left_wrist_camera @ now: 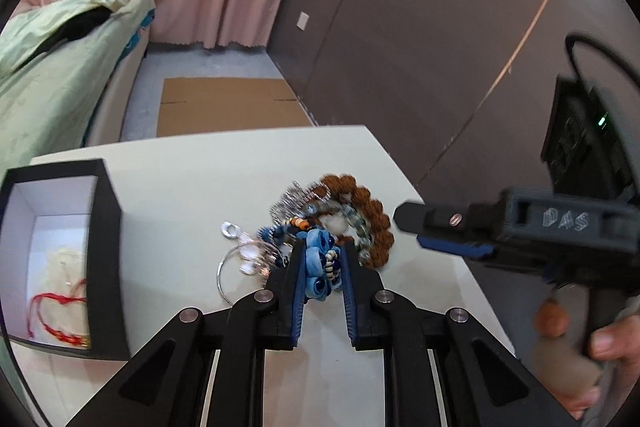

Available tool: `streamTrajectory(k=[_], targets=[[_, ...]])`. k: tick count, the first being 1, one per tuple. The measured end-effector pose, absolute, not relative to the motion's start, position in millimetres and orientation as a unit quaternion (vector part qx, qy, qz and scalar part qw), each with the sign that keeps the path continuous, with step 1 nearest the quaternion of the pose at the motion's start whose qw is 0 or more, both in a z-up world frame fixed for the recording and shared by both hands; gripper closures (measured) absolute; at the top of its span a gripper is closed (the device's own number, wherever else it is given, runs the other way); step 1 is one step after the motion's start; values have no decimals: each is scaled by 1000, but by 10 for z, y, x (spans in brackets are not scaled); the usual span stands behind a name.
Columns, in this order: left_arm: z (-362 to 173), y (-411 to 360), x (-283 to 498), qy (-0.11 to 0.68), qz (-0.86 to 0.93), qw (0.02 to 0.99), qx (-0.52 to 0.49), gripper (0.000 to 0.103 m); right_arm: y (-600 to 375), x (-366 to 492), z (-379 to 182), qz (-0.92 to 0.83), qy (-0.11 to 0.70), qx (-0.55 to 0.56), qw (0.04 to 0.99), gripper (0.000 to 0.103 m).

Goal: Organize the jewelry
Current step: 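Carry the blue bracelet into the box with the left gripper while the right grasps the grey bead bracelet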

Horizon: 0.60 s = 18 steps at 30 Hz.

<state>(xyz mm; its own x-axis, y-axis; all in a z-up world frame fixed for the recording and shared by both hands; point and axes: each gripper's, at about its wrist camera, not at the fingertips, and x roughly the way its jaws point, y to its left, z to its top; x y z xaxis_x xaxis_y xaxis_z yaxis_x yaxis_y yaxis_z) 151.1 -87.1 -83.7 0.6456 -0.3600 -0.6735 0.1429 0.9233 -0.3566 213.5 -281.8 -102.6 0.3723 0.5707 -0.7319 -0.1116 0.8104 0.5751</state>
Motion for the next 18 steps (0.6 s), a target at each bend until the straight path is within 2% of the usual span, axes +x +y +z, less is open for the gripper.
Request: streamTrajectory(k=[13,15,17,18], targets=[[-549,-403,1470,361,-117,908,-178,86,-2542,2295,-1182,213,533,191,796,69],[-506,-346,1445,355,-114,910,-181,86,-2517,2294,-1206,208,539,183,795,74],[-469,-308,1414,350,-112,912,-183,86,-2513,2283,-1230,203,543,179,795,92],[-446,-287,1396,347,-112,913,-183,86,-2519,2269,-1230,203,543,183,794,92]])
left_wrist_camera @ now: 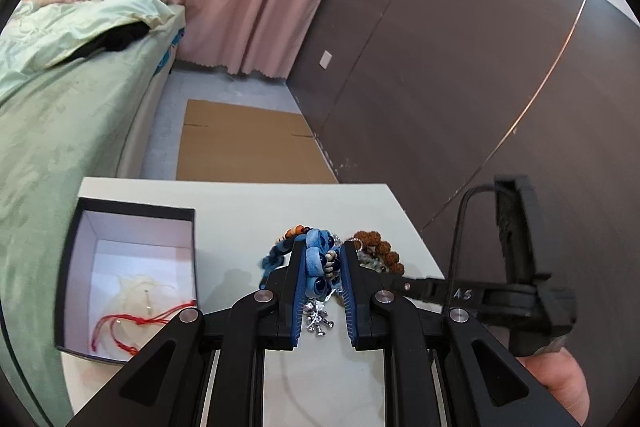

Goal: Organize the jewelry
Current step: 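Carry the blue bracelet into the box with the left gripper while the right grasps the grey bead bracelet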

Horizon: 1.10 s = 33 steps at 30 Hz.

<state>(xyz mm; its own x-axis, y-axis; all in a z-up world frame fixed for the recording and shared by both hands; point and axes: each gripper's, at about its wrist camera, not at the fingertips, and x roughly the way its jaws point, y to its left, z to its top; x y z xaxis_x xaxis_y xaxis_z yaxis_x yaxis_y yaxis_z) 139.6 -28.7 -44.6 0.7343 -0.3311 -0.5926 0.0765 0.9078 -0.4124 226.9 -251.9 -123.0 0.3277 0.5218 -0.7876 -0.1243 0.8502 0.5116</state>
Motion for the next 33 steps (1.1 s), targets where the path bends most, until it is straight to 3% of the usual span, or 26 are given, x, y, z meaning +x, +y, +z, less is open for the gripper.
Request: streamTrajectory(k=[22,29,33], targets=[[-120,330,932,303,-61,928,-207,86,-2323,1834,-675,257,449,228,825,93],[-265,551,997,332,-15,918,-217,85,-2140,1745,-584,285,433,235,822,93],[-360,690,1070,362,-14,895,-258,78,-2050,1711,-552,301,427,237,819,93]])
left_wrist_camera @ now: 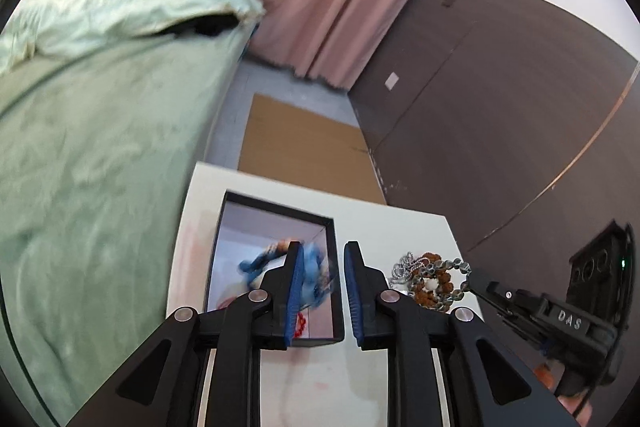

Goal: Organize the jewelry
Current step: 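Carry the blue bracelet into the box with the left gripper while the right grasps the grey bead bracelet, then lower the grey bead bracelet into the box and open the right gripper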

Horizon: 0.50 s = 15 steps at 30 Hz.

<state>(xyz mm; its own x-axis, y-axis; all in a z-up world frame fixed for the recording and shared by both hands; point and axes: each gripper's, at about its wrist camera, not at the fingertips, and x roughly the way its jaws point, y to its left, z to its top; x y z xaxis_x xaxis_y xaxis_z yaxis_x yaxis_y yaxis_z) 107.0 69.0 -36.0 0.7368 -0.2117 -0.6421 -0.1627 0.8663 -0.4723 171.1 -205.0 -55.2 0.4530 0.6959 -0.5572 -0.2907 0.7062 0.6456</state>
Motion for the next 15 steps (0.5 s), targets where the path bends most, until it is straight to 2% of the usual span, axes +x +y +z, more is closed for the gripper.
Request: streamTrajectory(k=[1,3,5,15], targets=[[-366,709,1067,363,-12,895,-260,74,-2030,1699,-539,306,425,237,818,93],[-346,740,1037,357,-4,897,-260,39,-2001,1670,-517,315,420,237,817,93],[-303,767,980,338,1,904,-262,23,-1964,1649,-487,326,414,237,816,93],[-256,1008,885,331,23,906,-264,20,-1669,1599,-467,372,402,236,802,93]])
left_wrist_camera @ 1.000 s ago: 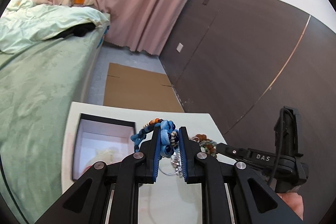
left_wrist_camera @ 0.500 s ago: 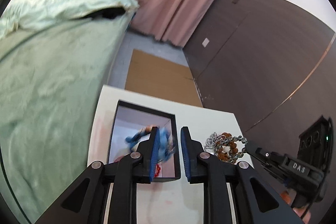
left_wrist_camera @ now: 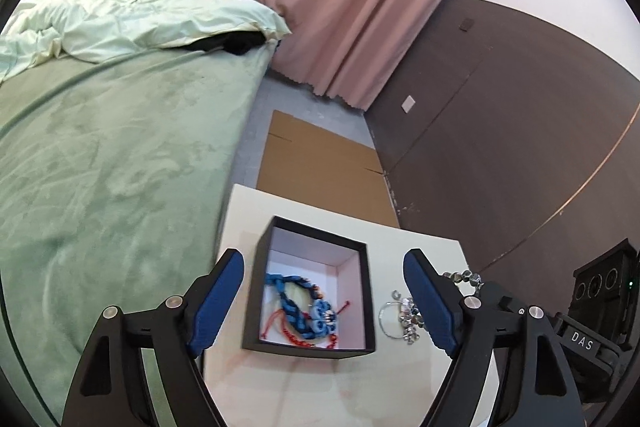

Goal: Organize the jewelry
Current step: 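Lower the grey bead bracelet into the box and open the right gripper, then move the left gripper to the silver ring keychain and grasp it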

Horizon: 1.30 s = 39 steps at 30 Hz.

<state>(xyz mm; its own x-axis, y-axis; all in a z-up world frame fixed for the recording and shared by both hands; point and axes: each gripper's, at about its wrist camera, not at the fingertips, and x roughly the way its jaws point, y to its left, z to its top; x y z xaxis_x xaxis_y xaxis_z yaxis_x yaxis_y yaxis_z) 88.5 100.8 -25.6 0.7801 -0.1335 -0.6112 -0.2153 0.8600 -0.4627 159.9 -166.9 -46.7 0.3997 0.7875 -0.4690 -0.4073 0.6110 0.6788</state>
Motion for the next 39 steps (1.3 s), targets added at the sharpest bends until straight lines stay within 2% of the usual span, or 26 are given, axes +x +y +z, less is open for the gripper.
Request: streamTrajectory(k=[13,15,16,17,27,39], targets=[[-250,1278,837,323,38,905,-275,20,-1113,1693,-525,389,399,215,802,91],[-254,1291,847,323,37,904,-277,20,-1080,1716,-552,385,415,204,799,75],[-252,1293,848,323,36,904,-277,20,-1105,1718,-559,377,416,206,802,57],[-251,1290,849,323,36,904,-277,20,-1149,1715,-556,369,412,209,806,49],[-253,1068,871,331,19,904,-269,20,-1741,1747,-497,324,409,250,816,49],[-222,574,917,338,-26,910,-239,20,-2330,1670,-518,273,422,249,828,49]])
